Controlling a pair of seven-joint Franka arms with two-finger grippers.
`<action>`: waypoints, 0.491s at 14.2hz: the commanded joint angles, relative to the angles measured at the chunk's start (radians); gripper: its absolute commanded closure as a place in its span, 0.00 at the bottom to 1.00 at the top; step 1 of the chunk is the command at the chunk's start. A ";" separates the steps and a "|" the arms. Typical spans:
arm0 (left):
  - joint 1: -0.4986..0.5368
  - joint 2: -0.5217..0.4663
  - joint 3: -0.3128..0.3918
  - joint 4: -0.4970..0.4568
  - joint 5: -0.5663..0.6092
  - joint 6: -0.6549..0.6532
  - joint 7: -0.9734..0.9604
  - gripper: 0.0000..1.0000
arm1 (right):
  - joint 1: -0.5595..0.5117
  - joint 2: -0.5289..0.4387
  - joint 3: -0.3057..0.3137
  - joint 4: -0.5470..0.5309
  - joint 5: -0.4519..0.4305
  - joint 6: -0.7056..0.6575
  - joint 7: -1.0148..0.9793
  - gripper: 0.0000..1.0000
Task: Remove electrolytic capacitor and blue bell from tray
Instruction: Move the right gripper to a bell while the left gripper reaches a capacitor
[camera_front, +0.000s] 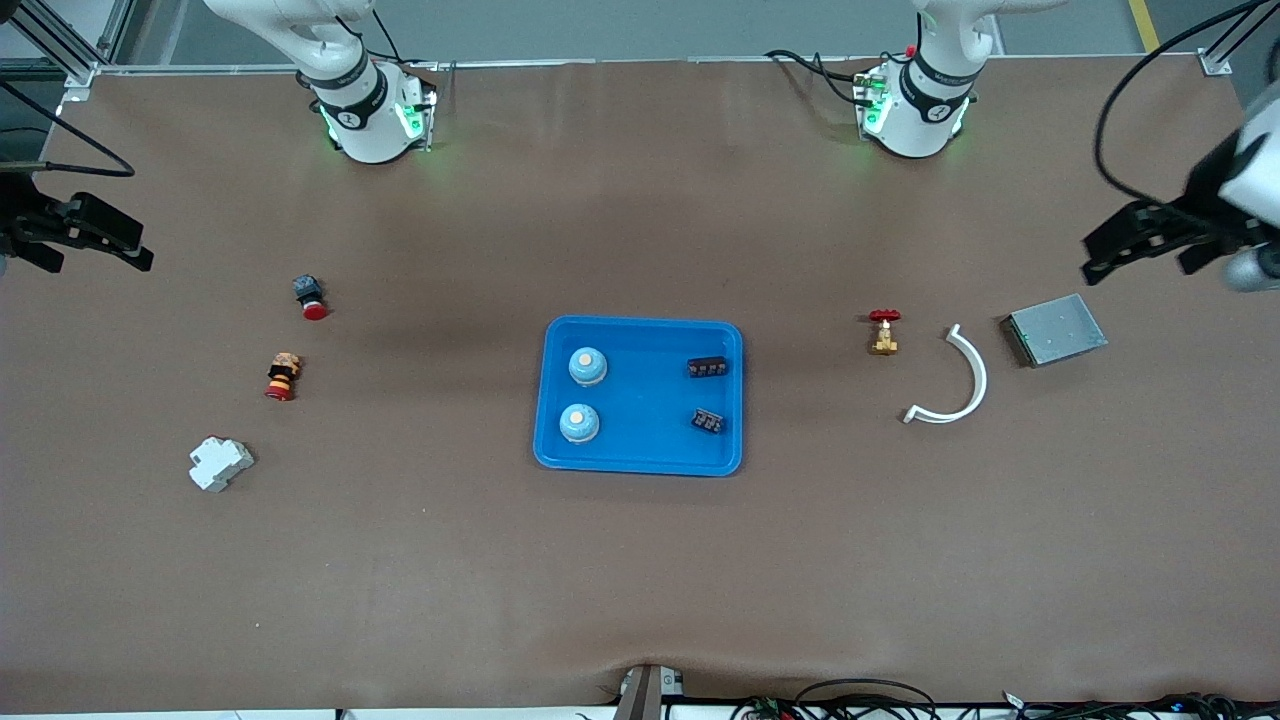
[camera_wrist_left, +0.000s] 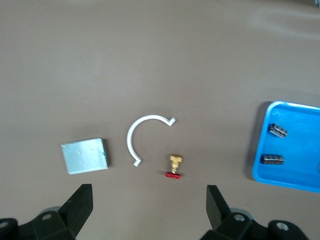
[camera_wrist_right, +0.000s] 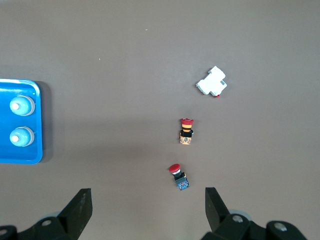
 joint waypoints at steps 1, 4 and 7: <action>-0.016 0.033 -0.043 -0.028 0.019 -0.003 -0.096 0.00 | 0.034 -0.010 -0.001 -0.028 -0.009 0.003 0.081 0.00; -0.028 0.019 -0.099 -0.149 -0.008 0.102 -0.276 0.00 | 0.080 -0.007 0.002 -0.048 -0.009 0.029 0.161 0.00; -0.032 0.030 -0.146 -0.183 0.005 0.135 -0.374 0.00 | 0.133 -0.010 0.002 -0.122 -0.009 0.103 0.225 0.00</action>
